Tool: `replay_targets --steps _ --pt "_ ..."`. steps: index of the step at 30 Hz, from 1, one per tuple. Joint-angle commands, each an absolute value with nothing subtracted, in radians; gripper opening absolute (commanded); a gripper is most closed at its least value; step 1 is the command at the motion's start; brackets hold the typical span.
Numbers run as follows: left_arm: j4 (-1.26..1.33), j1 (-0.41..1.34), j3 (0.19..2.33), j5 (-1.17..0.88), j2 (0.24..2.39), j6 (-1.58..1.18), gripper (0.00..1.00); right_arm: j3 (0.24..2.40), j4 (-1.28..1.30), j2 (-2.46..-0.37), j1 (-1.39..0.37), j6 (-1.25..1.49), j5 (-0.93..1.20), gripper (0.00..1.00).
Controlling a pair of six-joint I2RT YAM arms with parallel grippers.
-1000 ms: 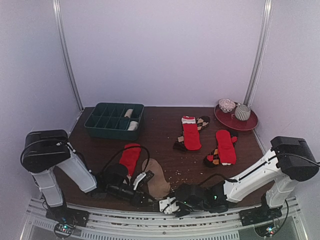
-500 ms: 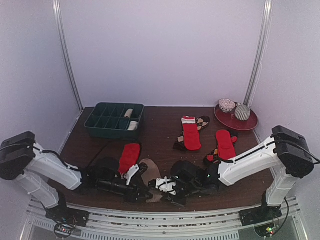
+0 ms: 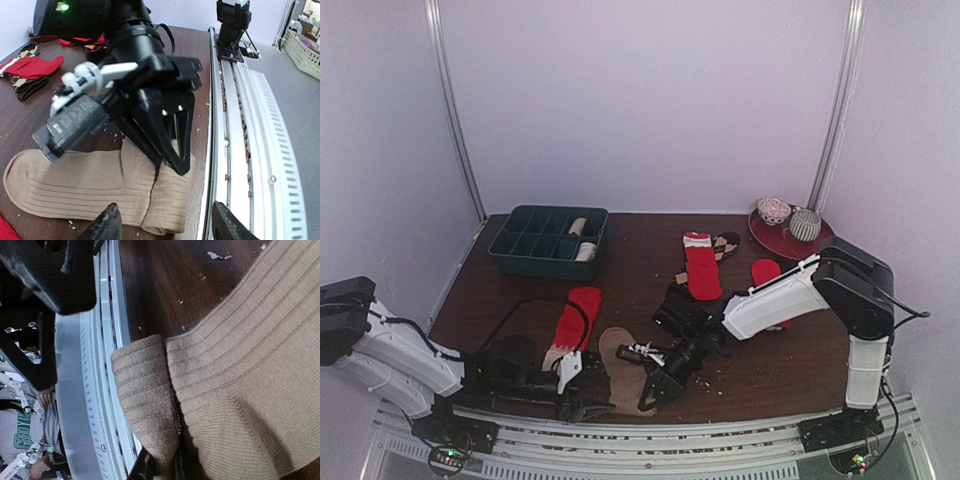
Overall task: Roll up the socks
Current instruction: Roll a pair of socks at the center of the board.
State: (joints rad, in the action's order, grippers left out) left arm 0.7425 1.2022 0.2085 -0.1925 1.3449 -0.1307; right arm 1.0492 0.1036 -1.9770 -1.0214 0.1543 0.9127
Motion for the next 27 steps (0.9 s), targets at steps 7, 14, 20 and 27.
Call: replay_targets --steps 7,14,20,27 --pt "0.979 1.259 0.282 -0.127 1.605 -0.018 0.61 1.062 0.258 -2.075 -0.961 0.193 0.9 0.07" --pt "0.997 1.262 0.311 -0.146 1.708 -0.026 0.57 1.043 0.241 -2.075 -0.95 0.197 0.91 0.07" --pt "0.973 1.262 0.316 -0.125 1.761 -0.063 0.23 1.045 0.24 -2.077 -0.948 0.188 0.927 0.07" --pt "0.925 1.258 0.321 -0.076 1.741 -0.205 0.0 1.038 0.211 -2.024 -0.949 0.166 0.866 0.15"
